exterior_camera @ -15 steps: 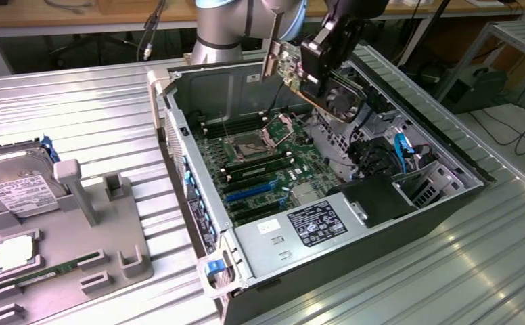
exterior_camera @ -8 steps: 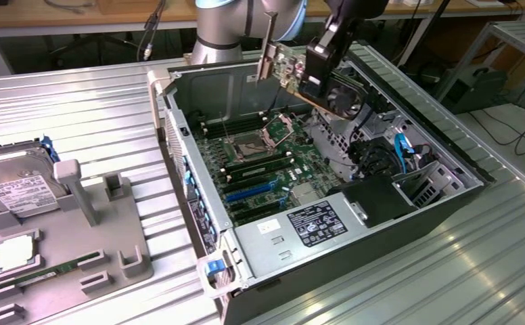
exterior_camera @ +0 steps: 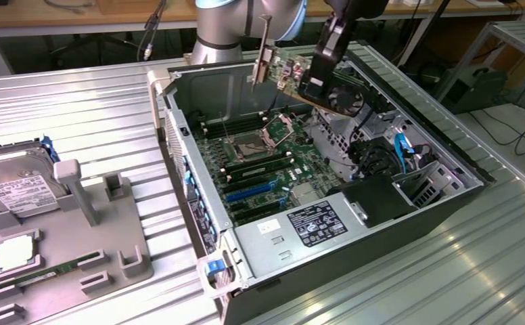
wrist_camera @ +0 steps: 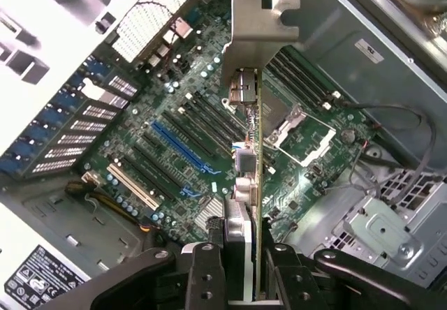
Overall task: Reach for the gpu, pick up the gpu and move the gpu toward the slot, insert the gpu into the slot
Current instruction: 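Insert the gpu into the slot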
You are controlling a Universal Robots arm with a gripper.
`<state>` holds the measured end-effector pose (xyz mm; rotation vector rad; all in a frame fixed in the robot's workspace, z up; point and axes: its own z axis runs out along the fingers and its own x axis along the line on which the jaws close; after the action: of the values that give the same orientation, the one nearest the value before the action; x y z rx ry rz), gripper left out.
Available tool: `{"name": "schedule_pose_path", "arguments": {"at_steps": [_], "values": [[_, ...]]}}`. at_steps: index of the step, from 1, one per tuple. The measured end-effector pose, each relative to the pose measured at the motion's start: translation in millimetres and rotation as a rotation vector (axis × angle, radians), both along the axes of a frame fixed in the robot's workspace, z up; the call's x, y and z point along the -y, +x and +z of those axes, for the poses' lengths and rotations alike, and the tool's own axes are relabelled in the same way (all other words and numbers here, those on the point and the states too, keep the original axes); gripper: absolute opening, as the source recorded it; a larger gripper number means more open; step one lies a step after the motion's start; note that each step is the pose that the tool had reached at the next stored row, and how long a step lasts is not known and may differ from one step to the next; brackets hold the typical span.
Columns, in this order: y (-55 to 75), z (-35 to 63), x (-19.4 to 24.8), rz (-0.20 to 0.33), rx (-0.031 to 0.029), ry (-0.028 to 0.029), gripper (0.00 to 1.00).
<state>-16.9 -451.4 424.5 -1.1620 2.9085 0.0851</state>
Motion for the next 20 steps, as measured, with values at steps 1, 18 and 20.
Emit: {"name": "schedule_pose_path", "arguments": {"at_steps": [1, 18, 20], "values": [[0.0, 0.0, 0.0, 0.016, 0.0000, -0.0001, 0.28], [0.0, 0.0, 0.0, 0.299, 0.0000, 0.0000, 0.28], [0.0, 0.0, 0.0, 0.338, 0.0000, -0.0001, 0.28]]}}
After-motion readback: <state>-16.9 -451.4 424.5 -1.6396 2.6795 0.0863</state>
